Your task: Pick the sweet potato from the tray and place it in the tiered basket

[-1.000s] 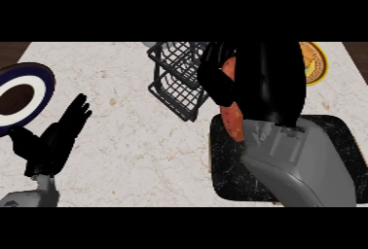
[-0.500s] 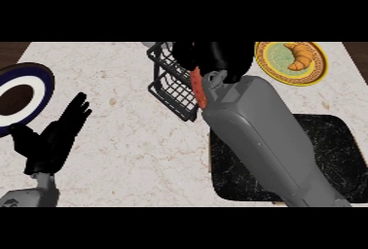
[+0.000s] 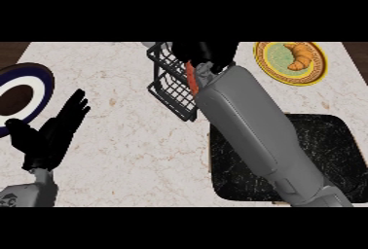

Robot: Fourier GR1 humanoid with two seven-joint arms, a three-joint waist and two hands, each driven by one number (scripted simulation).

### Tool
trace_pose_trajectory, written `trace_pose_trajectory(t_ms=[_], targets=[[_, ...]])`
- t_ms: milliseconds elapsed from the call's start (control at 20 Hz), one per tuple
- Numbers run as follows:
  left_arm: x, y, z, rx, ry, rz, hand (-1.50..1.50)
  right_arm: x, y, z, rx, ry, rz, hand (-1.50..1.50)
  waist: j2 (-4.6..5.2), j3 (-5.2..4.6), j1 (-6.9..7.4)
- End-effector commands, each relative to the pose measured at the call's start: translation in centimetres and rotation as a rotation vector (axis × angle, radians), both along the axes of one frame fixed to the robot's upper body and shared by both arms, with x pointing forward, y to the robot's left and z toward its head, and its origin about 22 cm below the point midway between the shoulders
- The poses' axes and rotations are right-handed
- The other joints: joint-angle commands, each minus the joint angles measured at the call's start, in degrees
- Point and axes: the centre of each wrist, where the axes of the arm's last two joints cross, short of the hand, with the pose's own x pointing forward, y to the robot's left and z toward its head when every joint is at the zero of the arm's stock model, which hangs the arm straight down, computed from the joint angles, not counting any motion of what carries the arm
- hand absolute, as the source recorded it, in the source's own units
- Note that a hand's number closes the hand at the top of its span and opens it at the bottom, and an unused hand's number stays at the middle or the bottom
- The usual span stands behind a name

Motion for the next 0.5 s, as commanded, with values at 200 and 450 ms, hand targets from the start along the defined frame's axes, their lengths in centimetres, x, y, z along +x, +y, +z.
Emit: trace_pose_trajectory(t_ms=[200, 450], targets=[[-0.5, -0.2, -1.2, -0.006, 0.008, 0.005, 0.00, 2.5, -0.2, -3.0, -0.034, -0.030, -0.053, 1.50, 0.12, 0.00, -0.11], [-0.3, -1.9, -0.3, -0.009, -0.006, -0.014, 0.00, 3.7, -0.9, -2.6, 0.087, -0.193, -0.080, 1.50, 0.25, 0.02, 0.19]])
